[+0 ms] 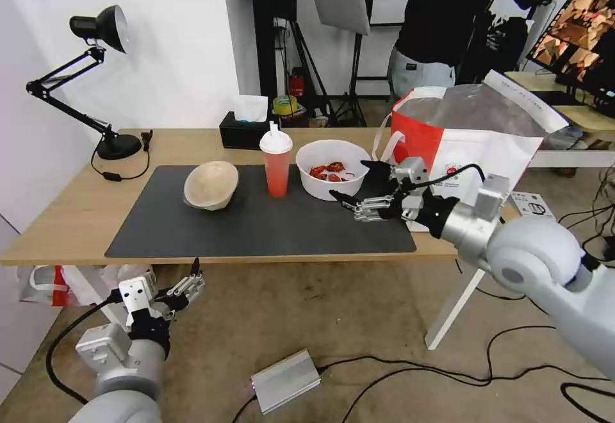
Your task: Pick up the trash from the table and place it into the takeout bag.
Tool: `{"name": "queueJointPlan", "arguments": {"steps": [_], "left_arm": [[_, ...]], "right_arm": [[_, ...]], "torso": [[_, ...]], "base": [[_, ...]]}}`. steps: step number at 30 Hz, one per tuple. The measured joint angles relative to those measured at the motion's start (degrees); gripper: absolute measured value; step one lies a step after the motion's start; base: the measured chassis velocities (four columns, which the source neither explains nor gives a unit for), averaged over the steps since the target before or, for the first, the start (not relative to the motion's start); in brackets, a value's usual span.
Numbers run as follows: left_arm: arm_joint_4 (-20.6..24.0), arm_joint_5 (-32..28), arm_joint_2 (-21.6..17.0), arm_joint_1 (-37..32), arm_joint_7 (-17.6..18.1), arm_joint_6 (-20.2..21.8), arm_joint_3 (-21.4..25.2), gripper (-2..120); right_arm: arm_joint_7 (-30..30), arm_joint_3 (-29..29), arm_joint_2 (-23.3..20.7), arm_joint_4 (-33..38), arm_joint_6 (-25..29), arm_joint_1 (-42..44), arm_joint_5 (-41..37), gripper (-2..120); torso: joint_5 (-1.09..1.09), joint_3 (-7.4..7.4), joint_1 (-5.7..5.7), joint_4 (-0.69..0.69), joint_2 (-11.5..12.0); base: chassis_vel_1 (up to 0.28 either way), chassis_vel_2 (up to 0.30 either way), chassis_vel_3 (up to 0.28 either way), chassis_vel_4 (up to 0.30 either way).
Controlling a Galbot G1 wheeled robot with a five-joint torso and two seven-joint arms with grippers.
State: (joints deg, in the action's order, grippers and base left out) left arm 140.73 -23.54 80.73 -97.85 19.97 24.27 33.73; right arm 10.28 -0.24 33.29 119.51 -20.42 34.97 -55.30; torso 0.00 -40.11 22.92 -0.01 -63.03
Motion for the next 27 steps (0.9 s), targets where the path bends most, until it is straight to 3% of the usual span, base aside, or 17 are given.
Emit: {"name": "queueJointPlan", "arguments": {"steps": [27], "left_arm": [[-0.1,0.8,0.2,0.0,0.0,-0.5,-0.1,100]], "right_arm": [[4.6,-9.5,3.7,-9.9,-10.0,-13.8,-0.5,100]], "torso": [[0.00,0.00,-0.01,0.00,0.0]], "base": [[0.000,0.000,0.000,0.000]]}}
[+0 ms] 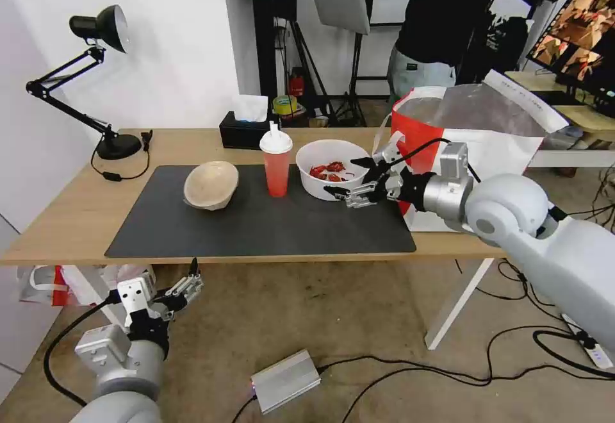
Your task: Pick up the trash from the table and place it into the takeout bag.
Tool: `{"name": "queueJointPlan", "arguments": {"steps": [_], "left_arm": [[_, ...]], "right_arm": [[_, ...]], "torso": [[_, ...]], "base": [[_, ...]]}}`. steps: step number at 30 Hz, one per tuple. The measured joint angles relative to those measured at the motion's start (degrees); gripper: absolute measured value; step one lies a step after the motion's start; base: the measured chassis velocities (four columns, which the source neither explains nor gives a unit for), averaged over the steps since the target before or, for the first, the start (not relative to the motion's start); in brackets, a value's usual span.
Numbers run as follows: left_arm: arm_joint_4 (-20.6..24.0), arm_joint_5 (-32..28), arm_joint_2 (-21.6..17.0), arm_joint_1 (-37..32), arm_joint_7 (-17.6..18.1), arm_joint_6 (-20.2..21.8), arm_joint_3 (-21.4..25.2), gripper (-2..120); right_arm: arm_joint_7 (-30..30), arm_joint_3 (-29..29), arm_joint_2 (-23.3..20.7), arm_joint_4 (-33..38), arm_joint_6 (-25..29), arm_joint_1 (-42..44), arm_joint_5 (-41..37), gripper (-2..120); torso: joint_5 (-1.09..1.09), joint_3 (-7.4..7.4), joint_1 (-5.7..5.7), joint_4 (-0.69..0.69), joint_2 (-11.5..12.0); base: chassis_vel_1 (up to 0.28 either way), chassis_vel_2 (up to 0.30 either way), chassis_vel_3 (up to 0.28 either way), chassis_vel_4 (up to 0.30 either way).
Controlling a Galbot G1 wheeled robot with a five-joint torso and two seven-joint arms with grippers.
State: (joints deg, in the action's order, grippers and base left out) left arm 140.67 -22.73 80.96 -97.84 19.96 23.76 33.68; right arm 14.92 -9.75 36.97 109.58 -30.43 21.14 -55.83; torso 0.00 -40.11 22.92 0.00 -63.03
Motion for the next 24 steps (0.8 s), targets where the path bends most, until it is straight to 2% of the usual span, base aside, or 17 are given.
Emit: {"name": "queueJointPlan", "arguments": {"steps": [9,22,24], "left_arm": [[0.1,0.7,0.4,0.1,0.0,-0.2,0.0,100],[-0.8,2.8,1.7,0.0,-0.2,-0.6,-1.4,100],[-1.2,3.4,2.2,0.1,-0.2,-1.1,-1.2,100]], "right_arm": [[-0.2,-3.0,0.9,-4.2,-4.9,-5.0,-4.4,100],[-0.3,-6.5,2.4,-8.1,-6.9,-9.1,-2.0,100],[-0.3,-8.3,3.2,-10.0,-8.6,-11.8,-1.4,100]], "torso": [[0.00,0.00,0.00,0.00,0.0],[0.00,0.00,0.00,0.00,0.0],[0.00,0.00,0.00,0.00,0.0]], "base": [[0.000,0.000,0.000,0.000],[0.000,0.000,0.000,0.000],[0.000,0.000,0.000,0.000]]}}
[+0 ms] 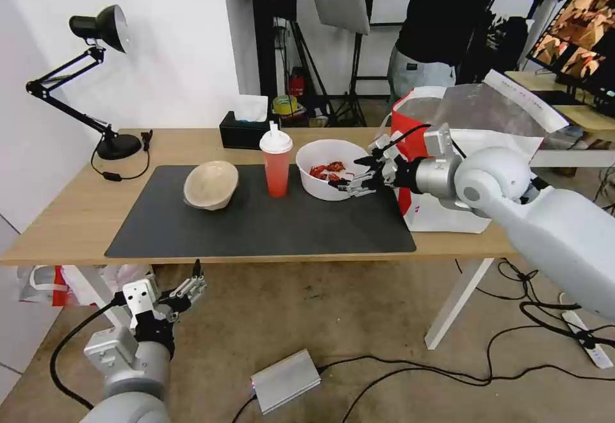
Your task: Pick up the trash from the table and place it into the takeout bag.
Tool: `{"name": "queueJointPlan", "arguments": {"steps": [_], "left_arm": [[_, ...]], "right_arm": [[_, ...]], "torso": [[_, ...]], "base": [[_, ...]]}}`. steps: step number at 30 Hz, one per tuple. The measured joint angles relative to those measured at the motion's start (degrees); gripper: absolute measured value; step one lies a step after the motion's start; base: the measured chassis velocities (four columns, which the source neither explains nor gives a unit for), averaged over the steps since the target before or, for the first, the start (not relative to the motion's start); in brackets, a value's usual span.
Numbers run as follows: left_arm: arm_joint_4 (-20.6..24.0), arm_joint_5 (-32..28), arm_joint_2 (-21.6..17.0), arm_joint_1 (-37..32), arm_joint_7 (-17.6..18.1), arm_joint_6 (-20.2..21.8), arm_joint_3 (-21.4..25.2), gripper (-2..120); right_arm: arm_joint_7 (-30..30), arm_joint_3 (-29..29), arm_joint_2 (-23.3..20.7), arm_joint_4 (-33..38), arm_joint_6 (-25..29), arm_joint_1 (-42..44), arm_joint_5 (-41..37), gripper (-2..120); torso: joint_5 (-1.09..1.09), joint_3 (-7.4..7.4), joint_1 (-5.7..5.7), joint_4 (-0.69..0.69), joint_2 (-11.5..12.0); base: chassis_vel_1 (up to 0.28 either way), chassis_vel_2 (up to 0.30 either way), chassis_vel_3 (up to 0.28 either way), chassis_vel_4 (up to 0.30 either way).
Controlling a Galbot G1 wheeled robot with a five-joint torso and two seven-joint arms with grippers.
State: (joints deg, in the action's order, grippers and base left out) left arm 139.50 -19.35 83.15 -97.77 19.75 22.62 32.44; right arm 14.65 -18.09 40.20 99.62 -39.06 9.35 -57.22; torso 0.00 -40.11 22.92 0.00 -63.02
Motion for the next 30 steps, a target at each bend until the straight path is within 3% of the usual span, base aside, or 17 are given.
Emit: {"name": "queueJointPlan", "arguments": {"steps": [15,30], "left_arm": [[-1.1,1.5,0.4,0.5,-0.3,-0.7,-0.9,100],[-1.1,2.4,2.0,-0.1,-1.0,0.4,-1.1,100]], "right_arm": [[0.7,-2.0,1.3,-3.1,-1.2,-2.9,0.2,100],[1.9,-8.0,7.0,-10.1,-2.1,-8.1,2.8,100]], "torso": [[0.00,0.00,0.00,0.01,0.0],[0.01,0.00,0.00,0.00,0.0]], "base": [[0.000,0.000,0.000,0.000],[0.000,0.000,0.000,0.000]]}}
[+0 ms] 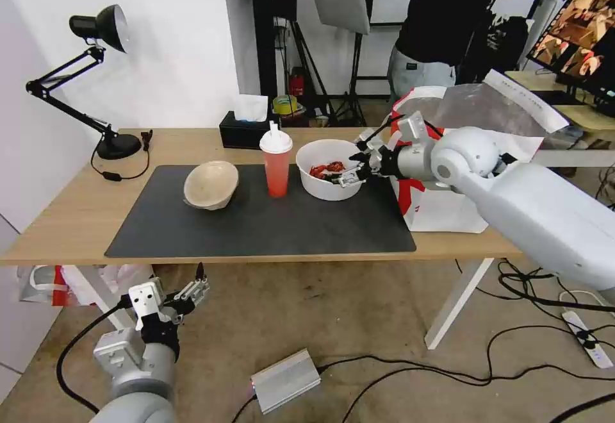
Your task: Pick up the trash from the table and place it into the takeout bag.
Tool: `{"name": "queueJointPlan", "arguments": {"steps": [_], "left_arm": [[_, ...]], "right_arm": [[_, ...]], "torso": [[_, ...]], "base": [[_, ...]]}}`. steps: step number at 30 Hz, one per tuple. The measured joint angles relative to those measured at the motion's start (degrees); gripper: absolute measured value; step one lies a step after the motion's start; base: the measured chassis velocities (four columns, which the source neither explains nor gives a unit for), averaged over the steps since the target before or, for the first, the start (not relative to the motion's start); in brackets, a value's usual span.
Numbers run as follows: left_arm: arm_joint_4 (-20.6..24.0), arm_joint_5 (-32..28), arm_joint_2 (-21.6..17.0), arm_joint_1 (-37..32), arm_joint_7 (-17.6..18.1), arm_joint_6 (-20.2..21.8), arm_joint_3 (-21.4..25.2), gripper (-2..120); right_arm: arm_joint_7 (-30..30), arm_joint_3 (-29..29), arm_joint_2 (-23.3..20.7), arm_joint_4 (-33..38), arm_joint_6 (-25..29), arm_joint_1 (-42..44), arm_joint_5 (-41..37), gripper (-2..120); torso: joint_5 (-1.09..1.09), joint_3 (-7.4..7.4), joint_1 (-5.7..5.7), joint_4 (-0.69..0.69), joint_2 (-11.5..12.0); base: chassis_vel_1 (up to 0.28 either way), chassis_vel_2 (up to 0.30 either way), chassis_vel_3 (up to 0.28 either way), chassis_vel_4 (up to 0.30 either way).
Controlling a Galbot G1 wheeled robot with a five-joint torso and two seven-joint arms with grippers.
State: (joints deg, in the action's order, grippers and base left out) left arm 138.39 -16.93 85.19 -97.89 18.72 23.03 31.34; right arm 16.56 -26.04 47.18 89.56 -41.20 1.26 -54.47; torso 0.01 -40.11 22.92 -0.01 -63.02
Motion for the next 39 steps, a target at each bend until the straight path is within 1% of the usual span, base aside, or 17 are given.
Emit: {"name": "queueJointPlan", "arguments": {"steps": [7,13,23,27,39], "left_arm": [[-0.1,0.1,-0.4,-0.1,0.1,0.0,0.2,100],[-0.3,0.1,-0.3,0.2,0.1,0.0,-0.1,100],[-0.9,0.2,-0.5,0.7,0.2,-0.1,-0.4,100],[-0.9,0.2,-0.6,0.5,0.2,-0.2,-0.4,100],[-0.9,0.1,-0.5,0.7,0.3,-0.2,-0.3,100]], "right_arm": [[0.5,-2.2,2.8,-2.7,-0.1,-2.5,0.9,100],[0.6,-3.0,3.9,-3.7,-0.1,-3.4,1.3,100],[3.4,-4.1,5.2,-6.1,-0.2,-4.0,5.0,100],[5.2,-4.5,6.5,-8.4,-0.2,-4.3,7.2,100],[7.2,-5.0,8.2,-12.2,-0.2,-4.8,9.9,100]], "torso": [[0.00,0.00,0.00,0.00,0.0],[0.00,0.00,0.00,0.01,0.0],[-0.01,0.00,0.00,0.01,0.0],[-0.01,0.00,0.00,0.01,0.0],[-0.01,0.00,0.00,0.01,0.0]], "base": [[0.000,0.000,0.000,0.000],[0.000,0.000,0.000,0.000],[0.000,0.000,0.000,0.000],[0.000,0.000,0.000,0.000],[0.000,0.000,0.000,0.000]]}}
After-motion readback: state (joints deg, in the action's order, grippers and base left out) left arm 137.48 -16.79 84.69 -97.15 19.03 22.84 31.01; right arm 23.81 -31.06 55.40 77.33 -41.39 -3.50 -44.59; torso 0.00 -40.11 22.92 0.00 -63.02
